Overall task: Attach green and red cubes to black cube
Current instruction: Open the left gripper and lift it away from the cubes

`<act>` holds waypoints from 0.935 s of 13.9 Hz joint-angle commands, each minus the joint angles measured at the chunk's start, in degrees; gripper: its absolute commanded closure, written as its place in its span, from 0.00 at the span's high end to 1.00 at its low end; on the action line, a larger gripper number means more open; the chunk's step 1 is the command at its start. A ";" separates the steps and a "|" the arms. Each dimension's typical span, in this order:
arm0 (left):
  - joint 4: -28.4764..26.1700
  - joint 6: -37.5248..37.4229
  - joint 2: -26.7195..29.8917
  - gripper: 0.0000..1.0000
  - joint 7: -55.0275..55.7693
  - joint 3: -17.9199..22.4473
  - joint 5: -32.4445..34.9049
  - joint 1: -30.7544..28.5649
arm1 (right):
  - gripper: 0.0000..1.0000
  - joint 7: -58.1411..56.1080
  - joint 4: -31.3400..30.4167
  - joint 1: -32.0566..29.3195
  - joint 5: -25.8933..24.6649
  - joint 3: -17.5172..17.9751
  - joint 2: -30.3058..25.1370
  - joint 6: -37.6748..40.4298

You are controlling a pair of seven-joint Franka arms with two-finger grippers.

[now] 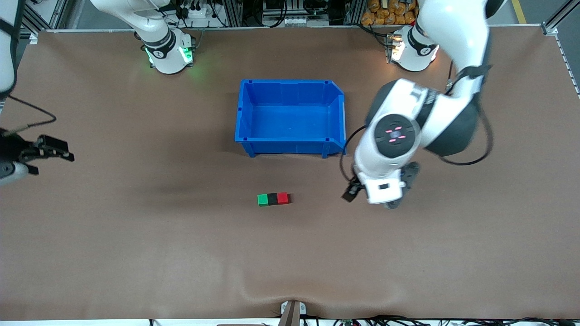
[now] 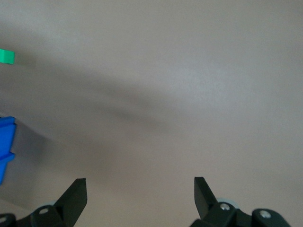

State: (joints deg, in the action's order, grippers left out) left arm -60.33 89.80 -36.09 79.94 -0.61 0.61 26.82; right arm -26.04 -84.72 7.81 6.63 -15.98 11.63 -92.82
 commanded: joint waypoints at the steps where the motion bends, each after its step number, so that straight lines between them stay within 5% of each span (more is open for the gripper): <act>1: -3.21 -3.57 5.32 1.00 -9.59 -0.35 0.79 -3.17 | 1.00 7.65 -7.90 -3.58 -3.11 6.46 -8.53 -0.34; 6: -7.34 -8.65 13.49 1.00 -30.92 -0.27 1.75 -8.44 | 1.00 19.34 -11.79 -12.10 -3.38 17.46 -15.14 4.39; 13: -11.72 -12.46 23.07 1.00 -53.98 -0.53 2.46 -16.26 | 1.00 19.98 -6.08 -11.77 -6.02 15.54 -14.70 9.41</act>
State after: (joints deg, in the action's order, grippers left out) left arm -66.90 77.04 -17.83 31.82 -0.47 2.00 12.53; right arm -6.93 -92.91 -3.06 1.51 -0.53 -2.55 -85.44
